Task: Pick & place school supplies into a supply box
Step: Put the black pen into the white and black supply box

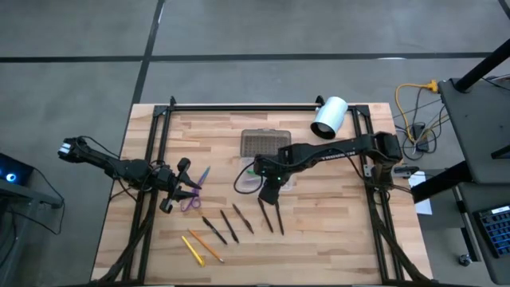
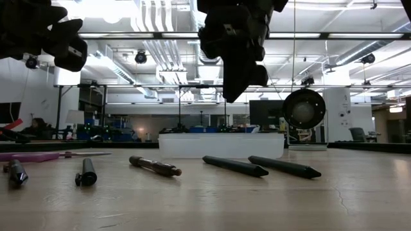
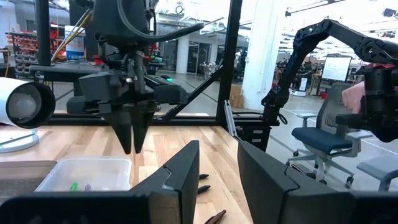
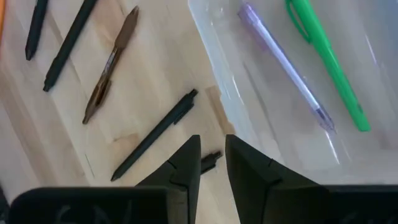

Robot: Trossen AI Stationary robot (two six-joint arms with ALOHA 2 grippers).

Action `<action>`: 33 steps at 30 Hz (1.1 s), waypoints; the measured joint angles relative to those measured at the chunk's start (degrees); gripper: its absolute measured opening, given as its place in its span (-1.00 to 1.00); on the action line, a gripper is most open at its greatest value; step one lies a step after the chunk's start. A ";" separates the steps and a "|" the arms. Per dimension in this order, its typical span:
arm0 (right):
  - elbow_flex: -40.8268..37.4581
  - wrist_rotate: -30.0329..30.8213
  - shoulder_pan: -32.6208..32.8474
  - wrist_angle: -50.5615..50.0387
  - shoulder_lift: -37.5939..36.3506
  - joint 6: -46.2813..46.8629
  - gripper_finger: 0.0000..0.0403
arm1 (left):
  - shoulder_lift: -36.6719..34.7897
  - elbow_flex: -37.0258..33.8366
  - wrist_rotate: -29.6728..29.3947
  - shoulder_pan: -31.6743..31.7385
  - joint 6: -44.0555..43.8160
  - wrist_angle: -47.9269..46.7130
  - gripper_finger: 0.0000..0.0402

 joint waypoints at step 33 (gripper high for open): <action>0.00 0.17 5.48 -4.39 -0.02 10.49 -0.66 | 0.00 0.00 0.00 0.01 -0.02 0.01 -0.52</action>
